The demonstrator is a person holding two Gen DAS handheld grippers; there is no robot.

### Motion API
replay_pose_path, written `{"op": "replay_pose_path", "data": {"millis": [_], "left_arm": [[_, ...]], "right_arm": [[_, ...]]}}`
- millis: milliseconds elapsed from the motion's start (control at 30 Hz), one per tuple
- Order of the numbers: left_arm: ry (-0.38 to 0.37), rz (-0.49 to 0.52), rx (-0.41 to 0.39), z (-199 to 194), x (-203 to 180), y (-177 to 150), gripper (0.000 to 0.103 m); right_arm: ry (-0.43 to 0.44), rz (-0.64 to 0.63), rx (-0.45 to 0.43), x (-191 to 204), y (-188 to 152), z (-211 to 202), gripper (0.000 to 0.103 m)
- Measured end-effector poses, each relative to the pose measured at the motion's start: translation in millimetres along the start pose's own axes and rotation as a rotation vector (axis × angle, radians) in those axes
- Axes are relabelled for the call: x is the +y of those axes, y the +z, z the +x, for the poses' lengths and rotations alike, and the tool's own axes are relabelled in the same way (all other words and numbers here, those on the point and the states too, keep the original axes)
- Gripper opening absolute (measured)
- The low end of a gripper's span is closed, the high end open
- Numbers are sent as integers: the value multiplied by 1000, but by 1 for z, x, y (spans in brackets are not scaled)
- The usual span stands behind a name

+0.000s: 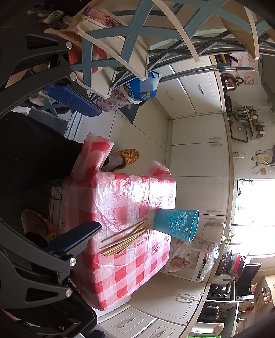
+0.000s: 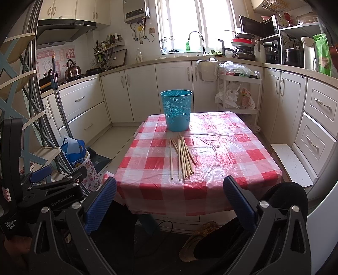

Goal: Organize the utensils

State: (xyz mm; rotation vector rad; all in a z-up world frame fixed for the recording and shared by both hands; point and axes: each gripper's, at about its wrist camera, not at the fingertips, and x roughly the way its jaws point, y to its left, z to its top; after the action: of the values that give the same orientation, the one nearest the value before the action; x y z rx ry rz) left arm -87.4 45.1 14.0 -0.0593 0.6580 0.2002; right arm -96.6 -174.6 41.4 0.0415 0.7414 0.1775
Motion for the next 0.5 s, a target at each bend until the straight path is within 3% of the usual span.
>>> {"op": "replay_pose_path", "data": {"millis": [500], "left_arm": [[2, -2, 10, 1, 0, -2, 96]], "right_arm": [[-2, 1, 1, -1, 0, 0, 97]]}}
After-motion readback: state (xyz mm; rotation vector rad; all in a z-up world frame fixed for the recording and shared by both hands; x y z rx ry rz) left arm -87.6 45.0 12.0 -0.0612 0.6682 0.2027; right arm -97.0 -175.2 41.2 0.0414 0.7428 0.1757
